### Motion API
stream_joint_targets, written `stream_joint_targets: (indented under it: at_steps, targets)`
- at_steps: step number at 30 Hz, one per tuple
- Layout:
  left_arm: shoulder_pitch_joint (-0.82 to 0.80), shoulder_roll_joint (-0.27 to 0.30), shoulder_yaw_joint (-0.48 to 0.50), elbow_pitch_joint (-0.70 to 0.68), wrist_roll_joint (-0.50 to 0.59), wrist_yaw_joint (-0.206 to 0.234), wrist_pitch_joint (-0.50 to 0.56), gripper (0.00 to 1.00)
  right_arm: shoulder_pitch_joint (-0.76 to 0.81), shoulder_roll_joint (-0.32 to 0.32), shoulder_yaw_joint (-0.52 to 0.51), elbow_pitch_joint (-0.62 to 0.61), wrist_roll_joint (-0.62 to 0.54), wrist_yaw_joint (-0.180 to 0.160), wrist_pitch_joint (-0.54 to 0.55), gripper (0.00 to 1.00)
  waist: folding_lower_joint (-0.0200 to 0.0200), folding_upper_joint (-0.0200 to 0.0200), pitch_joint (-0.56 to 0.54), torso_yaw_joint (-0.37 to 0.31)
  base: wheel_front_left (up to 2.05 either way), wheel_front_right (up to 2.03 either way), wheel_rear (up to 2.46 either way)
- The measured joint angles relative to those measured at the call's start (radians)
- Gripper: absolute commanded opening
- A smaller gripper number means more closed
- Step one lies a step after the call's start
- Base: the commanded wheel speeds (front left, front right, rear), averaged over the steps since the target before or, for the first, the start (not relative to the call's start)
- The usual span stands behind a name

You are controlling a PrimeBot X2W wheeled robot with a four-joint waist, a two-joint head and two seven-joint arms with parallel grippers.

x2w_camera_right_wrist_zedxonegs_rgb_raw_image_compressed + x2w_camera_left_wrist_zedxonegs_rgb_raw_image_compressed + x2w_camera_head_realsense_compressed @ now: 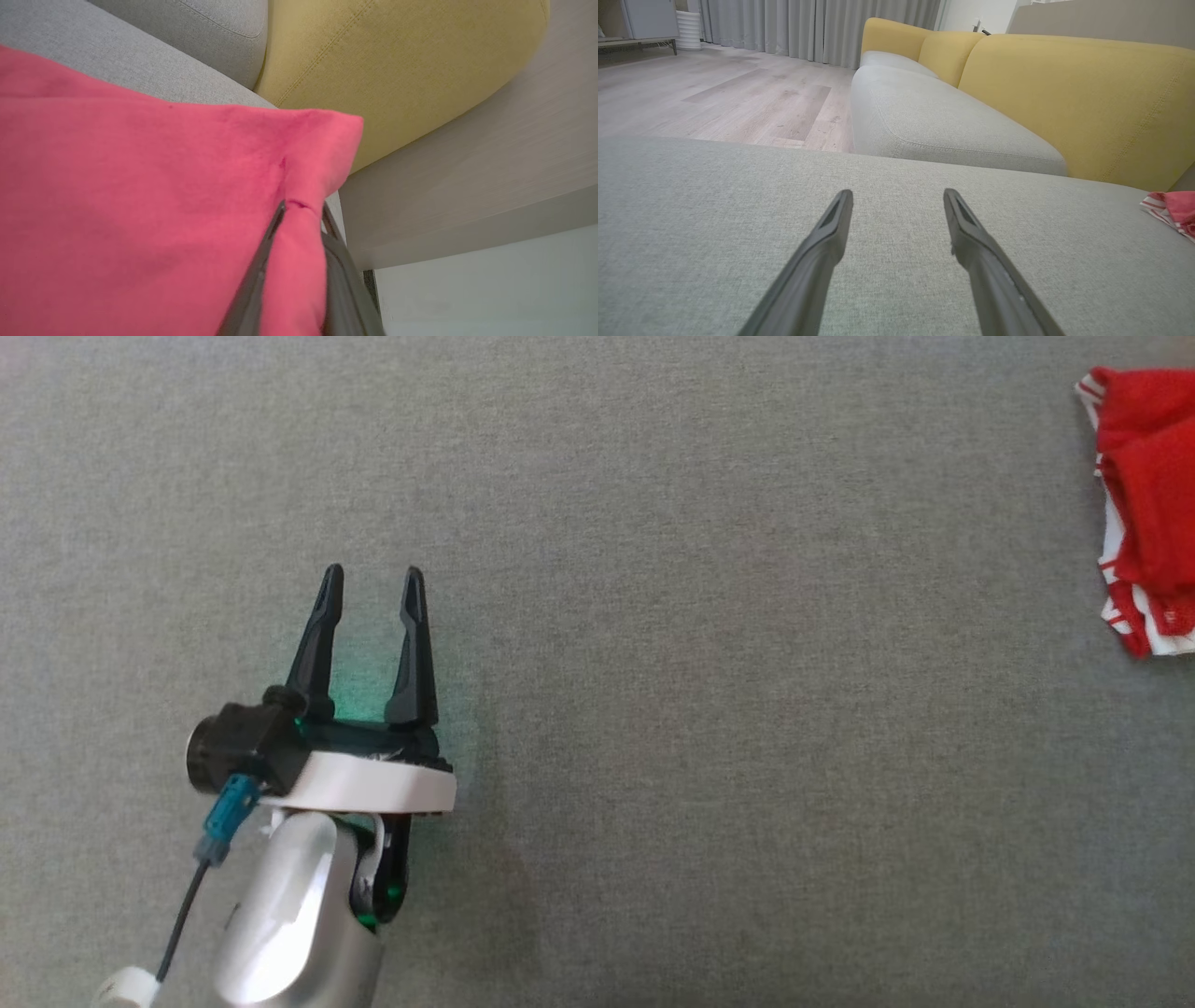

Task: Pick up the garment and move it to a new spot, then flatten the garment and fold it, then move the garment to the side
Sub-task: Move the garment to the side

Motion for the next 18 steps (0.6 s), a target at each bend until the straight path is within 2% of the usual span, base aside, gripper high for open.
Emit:
stream_joint_targets:
  at_steps: [1, 2, 3, 11, 18]
  targets:
    - [-0.001, 0.0, 0.001, 0.0, 0.0, -0.003, 0.0, 1.0, 0.0, 0.003, -0.01, -0.002, 0.0, 0.0, 0.002, 0.07, 0.0, 0.0, 0.002, 0.001, 0.0, 0.0, 0.0]
    - [-0.002, 0.0, 0.003, 0.001, 0.0, -0.005, 0.0, 1.0, 0.0, 0.007, -0.018, -0.005, -0.003, 0.0, 0.006, 0.71, 0.0, 0.0, 0.002, 0.001, 0.0, 0.0, 0.0]
    - [-0.002, 0.0, 0.003, 0.003, 0.0, -0.005, 0.0, 1.0, 0.0, 0.013, -0.026, -0.009, -0.011, 0.0, 0.006, 1.0, 0.0, 0.0, 0.0, 0.0, 0.0, 0.0, 0.0]
    - [0.0, 0.0, 0.008, 0.008, 0.0, -0.005, 0.0, 1.0, 0.003, 0.077, -0.085, -0.084, -0.042, 0.0, 0.007, 1.0, -0.0002, 0.0, -0.048, -0.011, 0.0, 0.0, 0.0]
    - [0.028, 0.0, 0.017, 0.002, 0.0, 0.003, 0.0, 1.0, 0.029, 0.197, -0.087, -0.224, -0.016, 0.0, -0.029, 1.0, -0.0003, 0.0, -0.134, -0.026, 0.0, 0.0, 0.0]
